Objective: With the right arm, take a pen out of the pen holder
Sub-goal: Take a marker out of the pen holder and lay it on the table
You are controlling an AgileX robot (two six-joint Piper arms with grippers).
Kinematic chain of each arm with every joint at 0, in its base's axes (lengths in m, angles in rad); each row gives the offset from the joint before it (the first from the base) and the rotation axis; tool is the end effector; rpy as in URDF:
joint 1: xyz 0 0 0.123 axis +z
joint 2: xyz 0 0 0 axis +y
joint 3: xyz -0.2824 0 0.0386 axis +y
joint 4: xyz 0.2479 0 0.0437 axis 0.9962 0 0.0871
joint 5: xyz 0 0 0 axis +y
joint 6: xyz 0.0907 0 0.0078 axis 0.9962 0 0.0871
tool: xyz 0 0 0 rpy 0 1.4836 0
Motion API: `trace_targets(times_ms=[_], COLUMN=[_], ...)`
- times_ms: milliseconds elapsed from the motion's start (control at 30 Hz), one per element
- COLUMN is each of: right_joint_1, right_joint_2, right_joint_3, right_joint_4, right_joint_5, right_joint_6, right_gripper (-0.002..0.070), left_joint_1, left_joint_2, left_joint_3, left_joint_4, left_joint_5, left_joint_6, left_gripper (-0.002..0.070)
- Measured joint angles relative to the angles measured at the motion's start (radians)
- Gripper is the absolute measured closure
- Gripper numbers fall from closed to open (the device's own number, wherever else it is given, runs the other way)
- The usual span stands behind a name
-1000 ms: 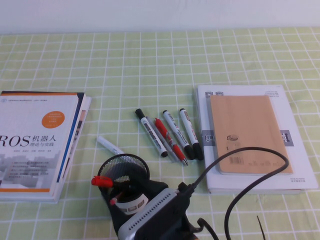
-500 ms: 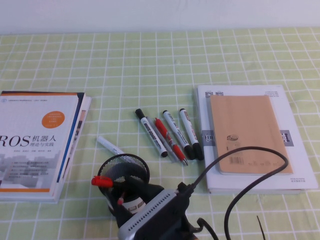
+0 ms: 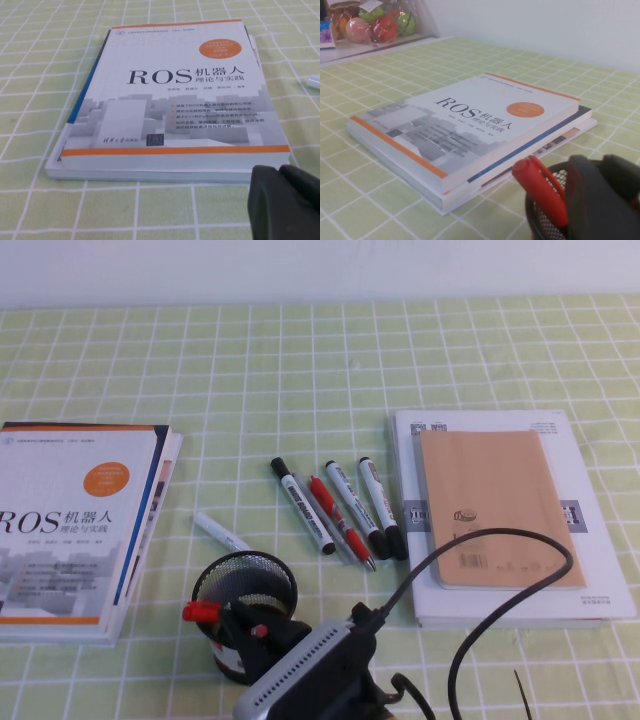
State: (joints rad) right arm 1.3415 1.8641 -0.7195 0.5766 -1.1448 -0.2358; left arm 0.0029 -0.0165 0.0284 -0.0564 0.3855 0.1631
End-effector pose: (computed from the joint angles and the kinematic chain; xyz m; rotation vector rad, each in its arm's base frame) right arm 0.1212 0.3207 0.1758 -0.6115 1.4738 0.6732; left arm 0.0521 -0.0018 0.1698 0.1160 1.8772 0.0581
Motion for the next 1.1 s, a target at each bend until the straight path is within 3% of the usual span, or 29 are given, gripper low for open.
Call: trace_targets(times_ms=[433, 733, 933, 1100], right_joint_1=[0.0, 0.0, -0.002, -0.083], right_joint_2=[-0.151, -0.355, -0.512, -0.611], right_joint_3=[0.0, 0.0, 0.0, -0.005], right_joint_4=[0.031, 0.163, 0.316, 0.377], right_joint_5=[0.159, 0.362, 0.42, 0.546], right_joint_6=[-0.101, -0.295, -0.521, -0.614], right_gripper=[0.0678, 0.0678, 0.0678, 0.0678], left_joint_1=[0.0, 0.0, 0.0, 0.0], left_joint_2=[0.0, 0.0, 0.0, 0.0], left_joint_3=[0.0, 0.0, 0.0, 0.0], left_joint_4=[0.0, 0.0, 0.0, 0.0], left_joint_5=[0.0, 0.0, 0.0, 0.0], left_joint_6=[0.0, 0.0, 0.0, 0.0], left_gripper=[0.0681, 0.0681, 0.0681, 0.0681])
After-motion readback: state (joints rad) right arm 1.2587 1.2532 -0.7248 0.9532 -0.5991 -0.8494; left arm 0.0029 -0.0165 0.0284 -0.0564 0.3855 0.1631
